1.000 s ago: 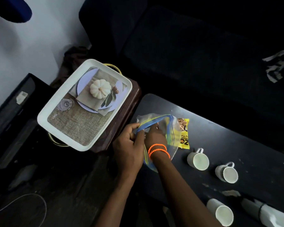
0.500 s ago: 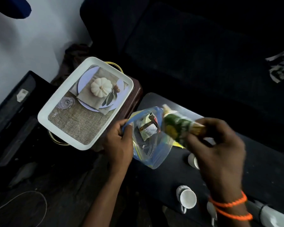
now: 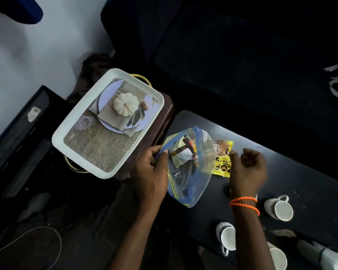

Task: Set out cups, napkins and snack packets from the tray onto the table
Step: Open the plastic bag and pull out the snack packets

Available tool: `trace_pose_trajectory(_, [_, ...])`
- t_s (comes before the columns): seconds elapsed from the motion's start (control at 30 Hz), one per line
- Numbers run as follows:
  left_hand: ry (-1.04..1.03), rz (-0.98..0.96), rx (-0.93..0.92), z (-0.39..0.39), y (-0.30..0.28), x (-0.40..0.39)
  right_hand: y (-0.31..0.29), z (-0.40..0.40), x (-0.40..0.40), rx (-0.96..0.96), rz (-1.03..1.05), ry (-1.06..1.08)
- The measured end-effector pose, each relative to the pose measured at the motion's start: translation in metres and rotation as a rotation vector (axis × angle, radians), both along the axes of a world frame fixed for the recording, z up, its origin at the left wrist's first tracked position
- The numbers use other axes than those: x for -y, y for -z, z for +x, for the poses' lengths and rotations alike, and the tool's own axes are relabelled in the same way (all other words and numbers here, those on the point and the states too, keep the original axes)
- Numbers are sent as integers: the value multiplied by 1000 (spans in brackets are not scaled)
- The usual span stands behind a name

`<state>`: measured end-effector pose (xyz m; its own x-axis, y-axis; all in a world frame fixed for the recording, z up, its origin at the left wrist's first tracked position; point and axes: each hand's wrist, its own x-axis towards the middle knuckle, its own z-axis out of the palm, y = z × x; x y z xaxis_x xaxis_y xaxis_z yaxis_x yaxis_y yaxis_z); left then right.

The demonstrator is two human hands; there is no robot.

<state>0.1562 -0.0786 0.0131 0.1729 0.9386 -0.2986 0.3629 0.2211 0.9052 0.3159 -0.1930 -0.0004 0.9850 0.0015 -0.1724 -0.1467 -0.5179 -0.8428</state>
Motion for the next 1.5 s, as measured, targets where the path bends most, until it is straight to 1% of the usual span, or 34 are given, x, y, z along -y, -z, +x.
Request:
trace_pose_trajectory(0.03, [11, -5, -15, 1, 1, 3, -15, -5, -3, 105, 85, -33])
trace_pose_trajectory(0.07, [17, -13, -21, 2, 2, 6, -30, -13, -8, 157, 163, -119])
trace_pose_trajectory(0.1, [22, -18, -20, 4, 1, 8, -41, -22, -16, 161, 234, -258])
trace_pose_trajectory(0.13, [25, -22, -21, 5, 2, 10, -48, -33, -25, 108, 236, -431])
trace_pose_trajectory(0.17, [27, -24, -27, 6, 2, 12, -46, -43, -36, 47, 164, -620])
trace_pose_trajectory(0.2, [27, -25, -30, 7, 2, 14, -37, -50, -48, 4, 17, -788])
trace_pose_trajectory(0.23, [24, -19, -28, 8, 2, 16, -20, -52, -60, -33, -150, -887])
trace_pose_trajectory(0.3, [20, 4, -26, 9, 2, 16, 20, -51, -84, -121, -467, -917])
trace_pose_trajectory(0.37, [29, 12, -31, 7, 3, 14, 54, -46, -99, -229, -709, -895])
trace_pose_trajectory(0.4, [36, 16, -33, 5, 4, 13, 63, -44, -104, -295, -730, -840])
trace_pose_trajectory(0.43, [43, 20, -34, 3, 4, 12, 68, -42, -106, -345, -713, -781])
trace_pose_trajectory(0.5, [51, 29, -38, 0, 6, 10, 73, -42, -109, -341, -630, -682])
trace_pose_trajectory(0.6, [20, 21, -21, -1, 8, 5, 59, -47, -109, -239, -578, -731])
trace_pose_trajectory(0.67, [1, 31, -36, -1, 8, 1, 37, -54, -102, -200, -481, -775])
trace_pose_trajectory(0.77, [-12, 28, -24, -3, 10, -7, -15, -63, -83, 39, -353, -795])
trace_pose_trajectory(0.83, [-12, 35, -35, -7, 13, -13, -56, -64, -64, 148, -230, -746])
trace_pose_trajectory(0.9, [-29, 33, -30, -12, 17, -18, -95, -59, -40, 147, -47, -628])
trace_pose_trajectory(0.97, [-85, 15, 0, -18, 20, -23, -117, -45, -17, 56, 128, -472])
trace_pose_trajectory(1.0, [-127, -17, 28, -21, 22, -26, -119, -35, -6, -3, 200, -402])
trace_pose_trajectory(1.1, [-282, -95, 114, -32, 21, -35, -95, -7, 14, -163, 362, -187])
trace_pose_trajectory(1.17, [-342, -100, 144, -39, 17, -42, -57, 5, 18, -264, 436, -84])
trace_pose_trajectory(1.23, [-333, -92, 171, -44, 7, -46, -11, 8, 18, -348, 470, -41])
trace_pose_trajectory(1.27, [-304, -93, 187, -44, 2, -45, 10, 7, 17, -385, 429, -30])
trace_pose_trajectory(1.33, [-226, -98, 192, -43, -5, -41, 42, -1, 17, -436, 221, 9])
trace_pose_trajectory(1.37, [-175, -93, 189, -41, -8, -38, 51, -7, 16, -452, 124, 22])
trace_pose_trajectory(1.4, [-121, -80, 169, -37, -11, -34, 55, -12, 16, -450, 79, 20])
trace_pose_trajectory(1.47, [-42, -86, 132, -27, -16, -26, 55, -21, 16, -395, 108, 7])
trace_pose_trajectory(1.5, [-30, -125, 145, -22, -17, -21, 49, -26, 18, -383, 148, 3])
